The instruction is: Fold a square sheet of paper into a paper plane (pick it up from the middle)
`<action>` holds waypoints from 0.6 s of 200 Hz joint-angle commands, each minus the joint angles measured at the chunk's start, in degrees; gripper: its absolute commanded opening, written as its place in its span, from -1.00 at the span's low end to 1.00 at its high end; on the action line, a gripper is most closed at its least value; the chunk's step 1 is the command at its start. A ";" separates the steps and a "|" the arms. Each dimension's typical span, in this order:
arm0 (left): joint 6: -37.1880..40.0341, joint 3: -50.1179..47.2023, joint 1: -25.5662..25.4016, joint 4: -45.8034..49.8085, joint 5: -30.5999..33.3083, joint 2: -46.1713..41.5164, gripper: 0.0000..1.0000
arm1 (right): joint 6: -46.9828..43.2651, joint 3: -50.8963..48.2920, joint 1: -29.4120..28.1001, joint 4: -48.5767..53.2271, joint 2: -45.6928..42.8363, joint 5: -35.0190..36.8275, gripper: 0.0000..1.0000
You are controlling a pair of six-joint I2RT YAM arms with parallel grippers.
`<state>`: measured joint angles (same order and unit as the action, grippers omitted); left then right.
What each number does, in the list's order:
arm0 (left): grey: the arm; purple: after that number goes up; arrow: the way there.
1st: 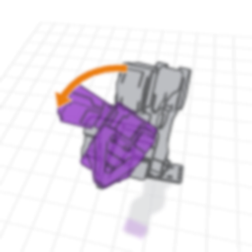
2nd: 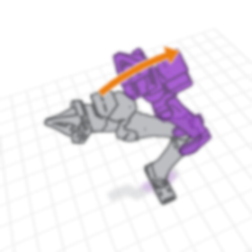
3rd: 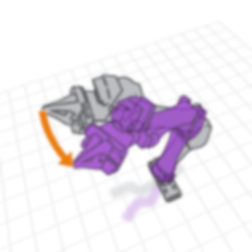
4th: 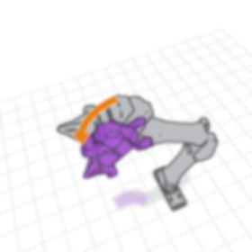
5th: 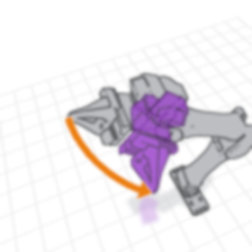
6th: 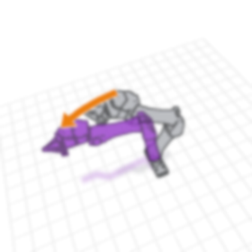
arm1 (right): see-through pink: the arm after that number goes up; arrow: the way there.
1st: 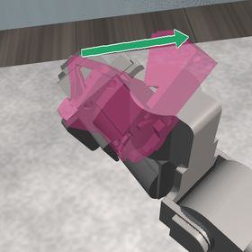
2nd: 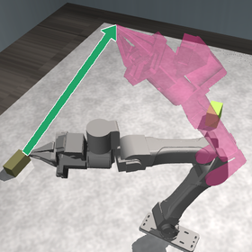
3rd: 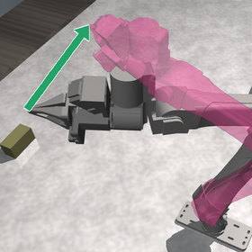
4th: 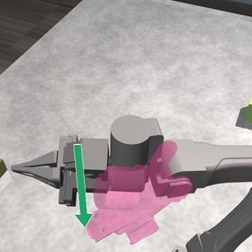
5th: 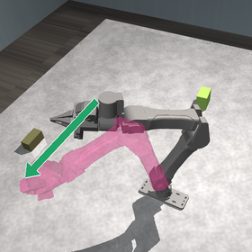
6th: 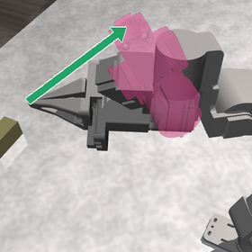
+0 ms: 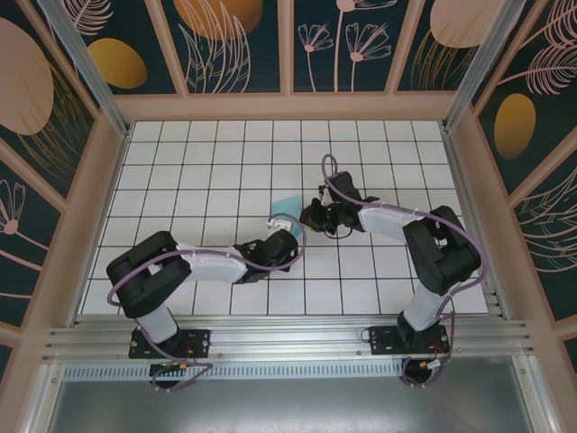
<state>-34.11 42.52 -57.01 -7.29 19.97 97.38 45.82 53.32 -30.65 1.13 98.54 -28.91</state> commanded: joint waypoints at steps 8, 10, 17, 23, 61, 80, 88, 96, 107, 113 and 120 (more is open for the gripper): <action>0.28 -0.26 0.02 0.61 2.16 -2.06 -0.75 | -2.76 1.07 -0.37 2.88 -0.67 1.88 -0.59; 0.34 -0.27 -0.02 0.57 2.13 -2.10 -0.75 | -2.93 0.93 -0.37 2.80 -0.84 1.89 -0.60; 0.36 -0.41 0.03 0.52 2.18 -2.20 -0.76 | -3.17 0.57 -0.21 2.36 -0.82 1.51 -0.61; 0.56 -0.42 -0.01 0.52 2.11 -2.20 -0.77 | -3.28 0.51 -0.03 1.97 -0.61 0.76 -0.50; 1.58 -0.25 0.00 0.70 1.59 -1.63 -0.81 | -4.16 2.48 -0.36 0.44 1.41 -3.88 -0.20; 1.76 -0.41 -0.02 0.44 1.61 -1.67 -0.81 | -4.40 3.61 -0.37 1.09 2.48 -4.09 -0.17; 1.98 -0.33 -0.03 0.35 1.60 -1.67 -0.81 | -4.54 4.06 -0.37 1.29 2.91 -4.03 -0.16; 2.32 -0.27 -0.02 0.35 1.55 -1.67 -0.81 | -4.84 4.54 -1.55 1.43 3.60 -4.54 -0.15; 2.80 -0.16 -0.03 0.35 1.46 -1.58 -0.81 | -5.38 5.89 -1.77 2.56 4.84 -4.72 -0.14; 3.07 -0.06 -0.01 0.39 1.40 -1.51 -0.81 | -5.60 6.58 -1.86 3.31 5.55 -4.56 -0.14; 3.17 0.07 -0.03 0.43 1.59 -1.42 -0.81 | -5.76 7.23 -2.00 4.08 6.28 -4.29 -0.14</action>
<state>-32.75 42.52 -57.01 -7.27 20.45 96.47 42.02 57.14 -31.53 2.46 101.82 -32.01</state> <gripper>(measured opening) 0.096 0.427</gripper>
